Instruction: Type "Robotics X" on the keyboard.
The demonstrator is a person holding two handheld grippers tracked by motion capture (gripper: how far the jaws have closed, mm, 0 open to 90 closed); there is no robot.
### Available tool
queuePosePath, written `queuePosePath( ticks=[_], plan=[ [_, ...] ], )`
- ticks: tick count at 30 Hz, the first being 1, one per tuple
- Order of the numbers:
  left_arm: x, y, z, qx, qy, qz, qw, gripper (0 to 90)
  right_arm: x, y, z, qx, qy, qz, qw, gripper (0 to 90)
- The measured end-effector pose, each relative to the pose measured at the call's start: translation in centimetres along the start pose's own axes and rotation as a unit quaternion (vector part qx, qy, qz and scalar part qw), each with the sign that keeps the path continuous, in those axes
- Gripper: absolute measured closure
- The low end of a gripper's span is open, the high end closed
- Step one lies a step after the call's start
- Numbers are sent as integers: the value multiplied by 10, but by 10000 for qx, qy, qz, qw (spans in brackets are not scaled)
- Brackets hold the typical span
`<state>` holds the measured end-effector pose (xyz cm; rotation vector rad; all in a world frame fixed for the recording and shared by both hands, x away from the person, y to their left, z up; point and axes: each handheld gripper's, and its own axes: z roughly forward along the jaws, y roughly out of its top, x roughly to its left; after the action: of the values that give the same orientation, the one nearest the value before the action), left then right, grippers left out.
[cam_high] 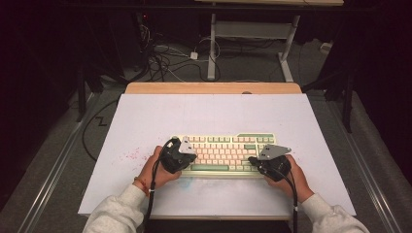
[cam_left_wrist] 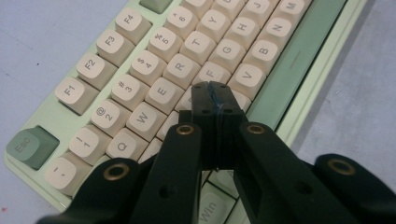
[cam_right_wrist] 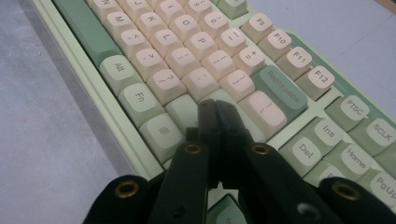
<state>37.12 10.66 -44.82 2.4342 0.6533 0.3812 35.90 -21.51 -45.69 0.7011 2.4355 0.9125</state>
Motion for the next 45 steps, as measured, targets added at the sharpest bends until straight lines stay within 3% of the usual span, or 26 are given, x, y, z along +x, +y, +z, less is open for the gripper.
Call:
queuePosePath(
  ticks=[19, 35, 45],
  plan=[
    [-3, -2, 1, 88, 35, 61, 9999, 875, 1, 1, 0, 22, 2, -19, 10000, 900],
    [-3, 1, -10, -149, 168, 82, 9997, 869, 1, 1, 0, 47, 5, -29, 10000, 900],
    [-1, -3, -15, -329, 358, 52, 9988, 780, 0, 2, -2, 8, 11, 16, 10000, 900]
  ],
)
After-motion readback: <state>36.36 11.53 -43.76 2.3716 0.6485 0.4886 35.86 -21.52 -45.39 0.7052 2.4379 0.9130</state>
